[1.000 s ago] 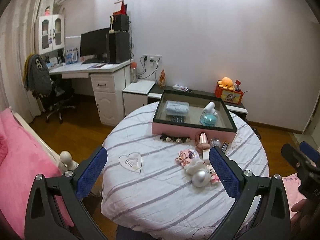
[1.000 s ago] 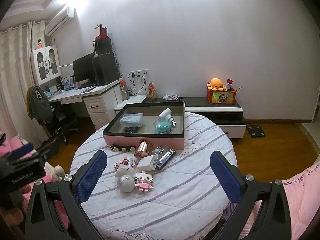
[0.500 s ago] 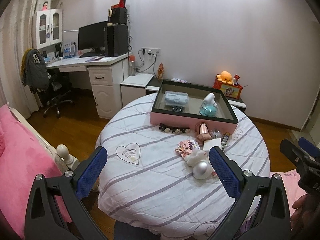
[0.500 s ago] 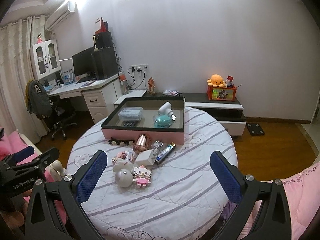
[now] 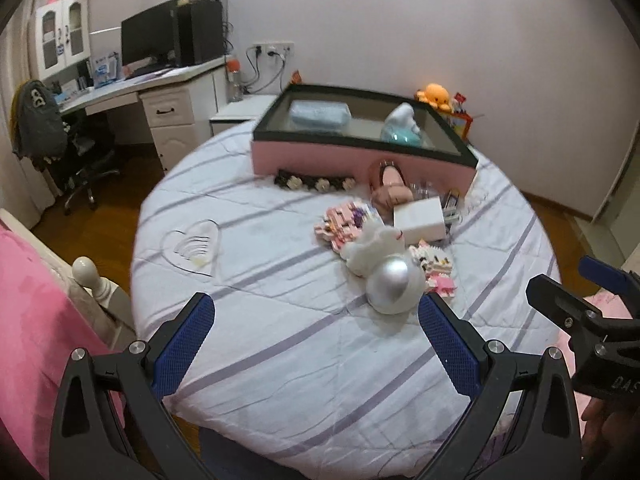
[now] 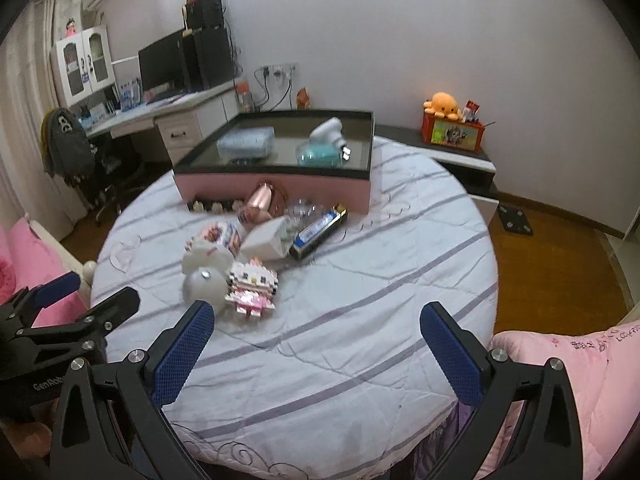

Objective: Organize rigid objects
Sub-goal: 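Withdraw both tools from the box and move toward the remaining items, then grasp the silver ball plush with the left tool while the right tool grasps the pink block figure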

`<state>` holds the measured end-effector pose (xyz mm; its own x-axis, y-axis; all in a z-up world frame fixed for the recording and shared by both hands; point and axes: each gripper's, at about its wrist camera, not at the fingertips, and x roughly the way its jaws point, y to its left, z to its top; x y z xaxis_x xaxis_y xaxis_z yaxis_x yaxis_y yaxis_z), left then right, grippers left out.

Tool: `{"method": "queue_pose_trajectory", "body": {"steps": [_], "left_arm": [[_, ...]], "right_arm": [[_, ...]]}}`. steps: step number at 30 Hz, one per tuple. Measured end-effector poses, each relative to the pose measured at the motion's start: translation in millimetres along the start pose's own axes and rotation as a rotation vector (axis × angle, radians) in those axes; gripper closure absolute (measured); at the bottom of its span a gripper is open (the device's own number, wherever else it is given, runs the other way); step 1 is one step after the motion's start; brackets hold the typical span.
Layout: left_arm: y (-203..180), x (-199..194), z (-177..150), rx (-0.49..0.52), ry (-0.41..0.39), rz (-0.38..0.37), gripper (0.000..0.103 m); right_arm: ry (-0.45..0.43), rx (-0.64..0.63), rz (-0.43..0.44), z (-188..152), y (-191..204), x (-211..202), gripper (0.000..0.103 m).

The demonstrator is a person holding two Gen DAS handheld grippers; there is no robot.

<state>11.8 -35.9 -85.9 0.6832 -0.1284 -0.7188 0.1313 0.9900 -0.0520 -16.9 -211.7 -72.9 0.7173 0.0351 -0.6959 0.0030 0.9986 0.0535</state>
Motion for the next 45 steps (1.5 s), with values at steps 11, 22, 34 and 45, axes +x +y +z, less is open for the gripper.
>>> {"method": "queue_pose_trajectory", "body": {"steps": [11,22,34,45], "left_arm": [[-24.8,52.3,3.2,0.012,0.080,-0.069,0.000],[6.0,76.3,10.0,-0.050,0.096,-0.076,0.014],[20.5,82.2,16.8,0.002,0.075,-0.089,0.037],[28.5,89.5,20.9,0.009,0.061,-0.065,0.042]], "right_arm": [[0.061,0.032,-0.003,-0.7,-19.0,26.4,0.000],[0.111,0.004,0.040,-0.2,-3.3,53.3,0.000],[0.128,-0.012,0.096,4.6,26.4,96.9,0.005],[0.103,-0.070,0.086,8.7,40.7,109.5,0.016]]}}
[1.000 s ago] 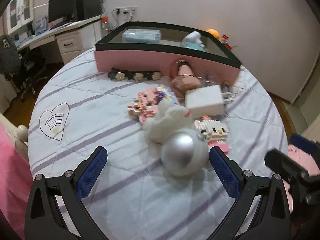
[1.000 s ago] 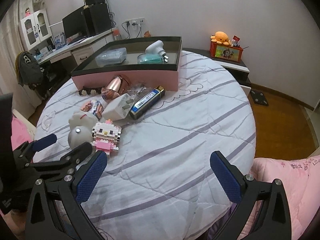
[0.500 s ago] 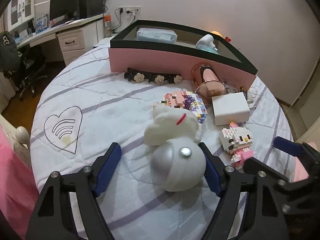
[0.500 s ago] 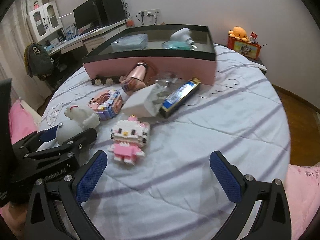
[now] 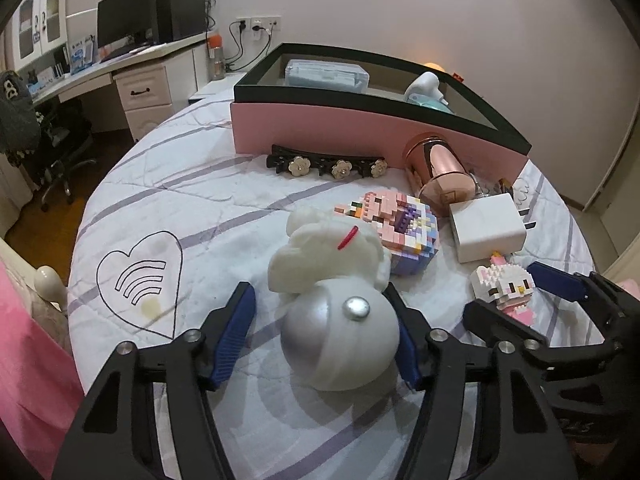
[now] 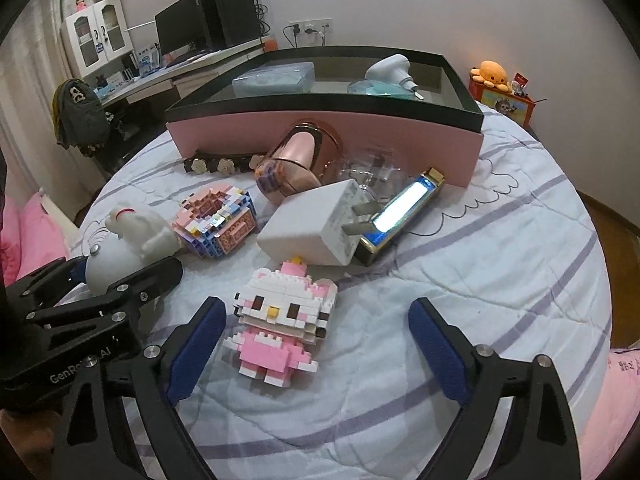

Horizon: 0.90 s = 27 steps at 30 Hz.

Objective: Organize rigid objects
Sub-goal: 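Grasp the silver ball plush with the left tool while the right tool grasps the pink block figure, then lower the plush into the pink box with the left tool while the right tool drops the block figure in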

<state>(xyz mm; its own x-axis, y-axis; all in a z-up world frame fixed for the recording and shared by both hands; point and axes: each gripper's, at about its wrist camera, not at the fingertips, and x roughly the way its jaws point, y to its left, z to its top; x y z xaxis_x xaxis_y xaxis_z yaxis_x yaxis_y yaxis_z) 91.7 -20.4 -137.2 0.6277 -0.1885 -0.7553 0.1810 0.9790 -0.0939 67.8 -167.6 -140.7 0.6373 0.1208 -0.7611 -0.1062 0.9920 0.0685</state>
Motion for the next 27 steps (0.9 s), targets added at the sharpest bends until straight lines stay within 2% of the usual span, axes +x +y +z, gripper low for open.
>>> {"method": "queue_pose_trajectory", "body": {"steps": [2,3,4,16,27], "left_arm": [[0.5,-1.1,-0.1,-0.001,-0.002,-0.002,0.054],[0.8,-1.2,0.4,-0.002,-0.002,0.000,0.057],[1.9,-1.9,0.1,-0.005,-0.001,-0.002,0.058],[4.2,-16.8,-1.9,-0.031,-0.007,-0.025,0.058],[1.3,-44.8,18.6,-0.011,-0.044,-0.033,0.058]], "right_arm": [[-0.007,-0.055,-0.036,-1.1,10.3,1.6,0.026],[-0.015,-0.065,-0.023,-1.5,12.9,-0.4,0.039],[-0.017,-0.067,-0.018,-2.3,15.1,-1.1,0.047],[-0.027,0.011,0.035,-6.7,-3.4,-28.2,0.047],[-0.068,0.022,0.093,10.6,-5.4,-51.0,0.047]]}}
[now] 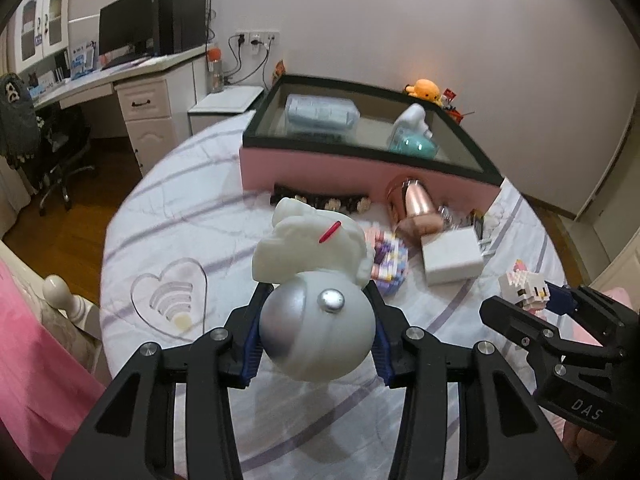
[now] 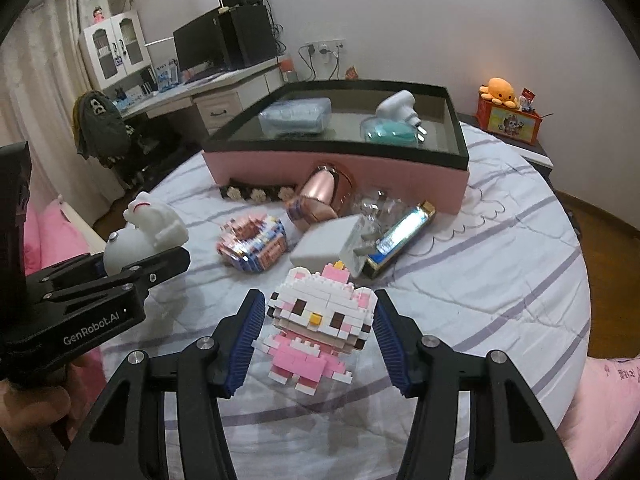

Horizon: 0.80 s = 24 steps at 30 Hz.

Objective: Organize rigid objects
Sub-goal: 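Lower the plush into the pink box with the left tool while the right tool drops the block figure in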

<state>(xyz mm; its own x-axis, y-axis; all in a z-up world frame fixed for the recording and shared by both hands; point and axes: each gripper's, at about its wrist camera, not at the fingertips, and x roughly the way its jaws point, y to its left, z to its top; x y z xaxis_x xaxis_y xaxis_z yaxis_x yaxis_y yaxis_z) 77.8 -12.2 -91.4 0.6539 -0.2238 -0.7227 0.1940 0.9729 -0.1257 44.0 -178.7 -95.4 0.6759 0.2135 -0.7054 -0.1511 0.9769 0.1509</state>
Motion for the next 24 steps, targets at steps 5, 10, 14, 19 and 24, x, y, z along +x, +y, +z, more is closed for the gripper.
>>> {"method": "queue_pose_trajectory", "body": {"steps": [5,10,14,19,24], "left_arm": [[-3.2,-9.2,22.8,0.012,-0.029,-0.027,0.058],[-5.4,-13.0,55.0,0.024,-0.072,-0.033,0.058],[-8.2,-9.4,84.1,0.031,-0.099,-0.042,0.058],[-14.4,6.1,122.1,0.044,-0.121,-0.047,0.058],[-19.1,38.6,154.3,0.042,-0.116,-0.045,0.058]], "right_arm": [[-0.032,-0.001,0.031,20.7,-2.5,-8.3,0.047],[-0.078,-0.020,0.043,52.4,-4.5,-15.0,0.047],[-0.119,-0.027,0.045,84.8,-10.3,-15.3,0.047],[-0.138,-0.020,0.037,123.6,-23.1,-1.2,0.047],[-0.110,0.000,0.020,154.1,-40.4,31.9,0.047]]}}
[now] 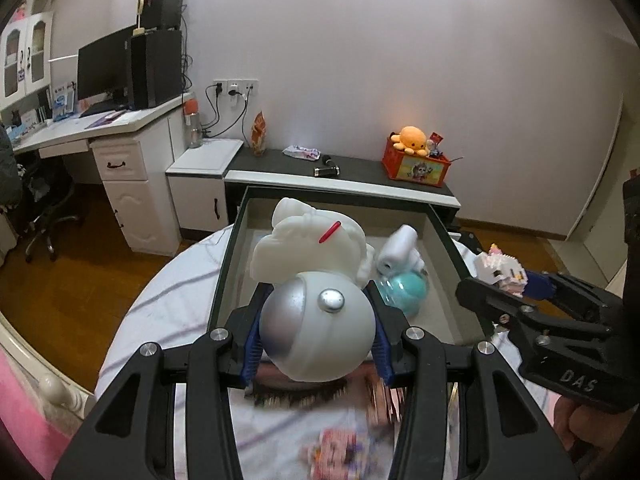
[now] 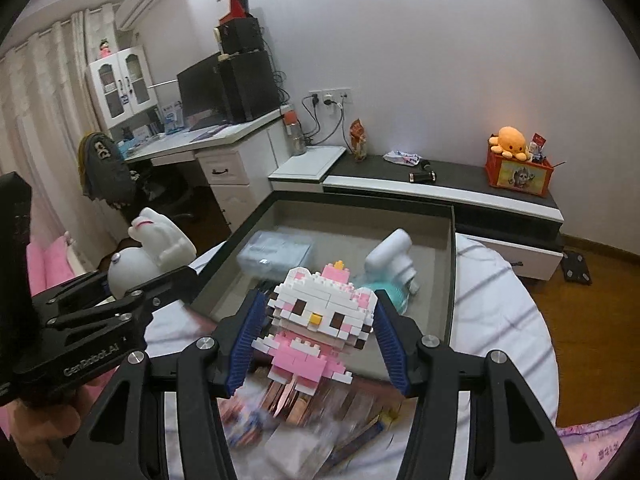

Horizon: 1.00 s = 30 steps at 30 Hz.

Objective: Organize rigid objects
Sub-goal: 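Lower the plush into the pink box with the left tool while the right tool drops the block figure in, then withdraw both open tools from the box back toward the table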

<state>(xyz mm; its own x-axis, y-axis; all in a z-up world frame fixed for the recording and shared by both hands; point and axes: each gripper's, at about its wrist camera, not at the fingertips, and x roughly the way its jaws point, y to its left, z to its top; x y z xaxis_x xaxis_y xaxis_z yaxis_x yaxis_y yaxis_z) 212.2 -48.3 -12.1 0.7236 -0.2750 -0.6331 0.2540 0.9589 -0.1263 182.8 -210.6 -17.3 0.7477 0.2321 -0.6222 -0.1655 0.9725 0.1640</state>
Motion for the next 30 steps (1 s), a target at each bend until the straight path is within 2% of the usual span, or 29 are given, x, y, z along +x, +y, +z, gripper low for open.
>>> {"method": "queue_pose_trajectory", "body": {"steps": [6,13,15,16,19,20,21,22,23,26,29,30], "left_arm": [[-2.1,46.0,3.9,-0.003,0.055,-0.008,0.058],[-2.3,84.6,-6.9,-0.011,0.132,-0.011,0.058],[-2.1,88.5,-9.0,-0.002,0.138,0.008,0.048],[-2.7,87.5,-9.3,0.004,0.133,0.011,0.035],[-0.7,78.4,-8.0,0.008,0.090,0.038,0.011],[0.9,72.6,-7.0,0.002,0.071,0.036,0.006],[3.6,67.3,-6.0,-0.005,0.057,0.037,0.005],[6.5,64.1,-5.5,-0.009,0.049,0.037,0.003],[7.8,58.2,-4.8,-0.012,0.039,0.038,0.002],[10.6,43.5,-5.8,-0.009,0.017,0.063,0.000],[14.4,25.1,-10.3,-0.017,-0.003,0.075,0.000],[15.9,18.7,-11.5,-0.020,-0.008,0.080,0.000]], "right_arm": [[0.087,0.025,-0.021,1.4,-19.7,52.7,0.047],[0.138,0.015,-0.051,-5.7,-28.5,74.8,0.047],[0.150,0.012,-0.062,-7.5,-30.5,77.9,0.046],[0.156,0.009,-0.066,-8.5,-30.4,79.2,0.046],[0.161,0.011,-0.075,-10.1,-32.4,80.9,0.046],[0.162,0.010,-0.077,-10.3,-32.2,80.9,0.045],[0.161,0.008,-0.078,-10.4,-31.6,80.5,0.041],[0.160,0.003,-0.078,-11.1,-30.3,79.7,0.027],[0.158,-0.001,-0.087,-11.3,-29.5,78.9,0.020],[0.155,0.012,-0.065,-13.4,-27.1,72.7,0.016],[0.120,0.016,-0.075,-15.3,-23.6,58.4,0.000],[0.109,0.020,-0.076,-15.3,-20.9,53.4,0.000]]}}
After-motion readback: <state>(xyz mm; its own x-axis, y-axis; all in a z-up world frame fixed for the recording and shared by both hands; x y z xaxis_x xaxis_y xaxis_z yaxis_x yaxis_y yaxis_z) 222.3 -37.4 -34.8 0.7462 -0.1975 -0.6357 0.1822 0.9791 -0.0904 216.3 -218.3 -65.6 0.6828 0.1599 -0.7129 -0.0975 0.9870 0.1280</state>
